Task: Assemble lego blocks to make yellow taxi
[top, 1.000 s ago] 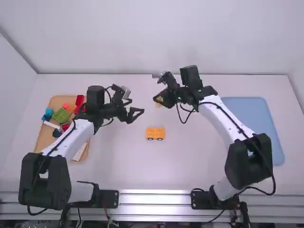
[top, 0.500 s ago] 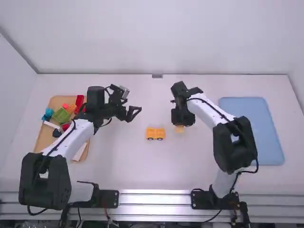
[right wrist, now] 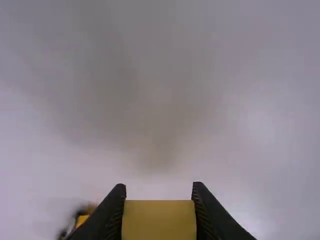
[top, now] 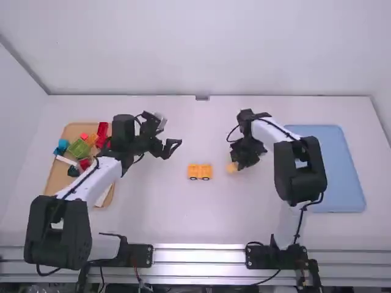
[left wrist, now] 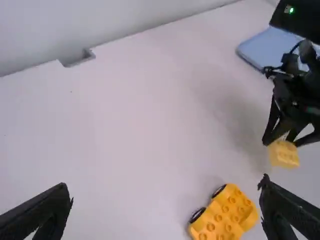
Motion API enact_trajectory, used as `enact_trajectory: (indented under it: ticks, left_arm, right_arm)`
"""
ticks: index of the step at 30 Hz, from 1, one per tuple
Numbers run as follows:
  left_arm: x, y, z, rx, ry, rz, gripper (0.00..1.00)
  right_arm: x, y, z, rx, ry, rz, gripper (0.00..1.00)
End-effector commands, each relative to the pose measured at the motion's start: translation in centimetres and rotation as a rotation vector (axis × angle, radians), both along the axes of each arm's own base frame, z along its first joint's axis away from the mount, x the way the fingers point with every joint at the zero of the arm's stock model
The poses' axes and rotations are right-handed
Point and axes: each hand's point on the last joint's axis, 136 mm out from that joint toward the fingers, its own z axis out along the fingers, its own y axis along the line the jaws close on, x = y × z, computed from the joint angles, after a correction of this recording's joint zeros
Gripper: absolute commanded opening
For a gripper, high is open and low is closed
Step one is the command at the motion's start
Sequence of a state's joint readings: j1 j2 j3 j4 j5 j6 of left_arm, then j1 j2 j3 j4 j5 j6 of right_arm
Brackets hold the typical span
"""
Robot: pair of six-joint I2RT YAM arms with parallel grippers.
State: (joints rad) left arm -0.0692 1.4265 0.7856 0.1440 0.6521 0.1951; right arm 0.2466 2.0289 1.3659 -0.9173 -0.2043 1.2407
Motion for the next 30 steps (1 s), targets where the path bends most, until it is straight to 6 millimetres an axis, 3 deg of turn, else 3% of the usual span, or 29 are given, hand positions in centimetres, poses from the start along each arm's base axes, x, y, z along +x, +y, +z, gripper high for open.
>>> enact_trajectory:
  ticks: [1,3,7,19,20,21,22,23,24,30]
  left_arm:
    - [-0.6,-0.1,-0.1,-0.01,-0.011,-0.005,0.99]
    - [-0.2,0.3,-0.4,-0.031,0.001,0.053,0.99]
    - [0.6,1.3,-0.6,-0.03,0.015,0.135,0.99]
    - [0.6,1.2,-0.4,-0.033,0.007,0.129,0.99]
    - [0.6,1.2,-0.4,-0.034,0.007,0.129,0.99]
    - [0.6,1.2,-0.4,-0.033,0.007,0.129,0.99]
    - [0.6,1.2,-0.4,-0.033,0.007,0.129,0.99]
    - [0.6,1.2,-0.4,-0.034,0.007,0.129,0.99]
    - [0.6,1.2,-0.4,-0.033,0.006,0.129,0.99]
    - [0.6,1.2,-0.3,-0.034,0.003,0.129,0.99]
  right_arm:
    - [-0.4,0.0,-0.5,-0.06,0.066,-0.255,0.0]
    - [-0.9,0.1,-0.8,-0.107,0.094,-0.375,0.0]
    - [-1.4,0.4,-1.4,-0.132,0.105,-0.456,0.0]
    - [-0.9,0.7,-3.7,-0.107,0.039,-0.47,0.01]
    - [-1.0,0.6,-3.7,-0.111,0.044,-0.475,0.17]
    - [-1.1,0.4,-3.7,-0.111,0.048,-0.473,0.51]
    - [-1.1,0.4,-3.7,-0.111,0.048,-0.473,0.51]
    - [-1.0,0.3,-3.7,-0.108,0.044,-0.462,0.93]
    - [-0.9,0.2,-3.7,-0.107,0.043,-0.454,0.98]
    - [-1.0,0.5,-3.6,-0.083,0.053,-0.458,0.98]
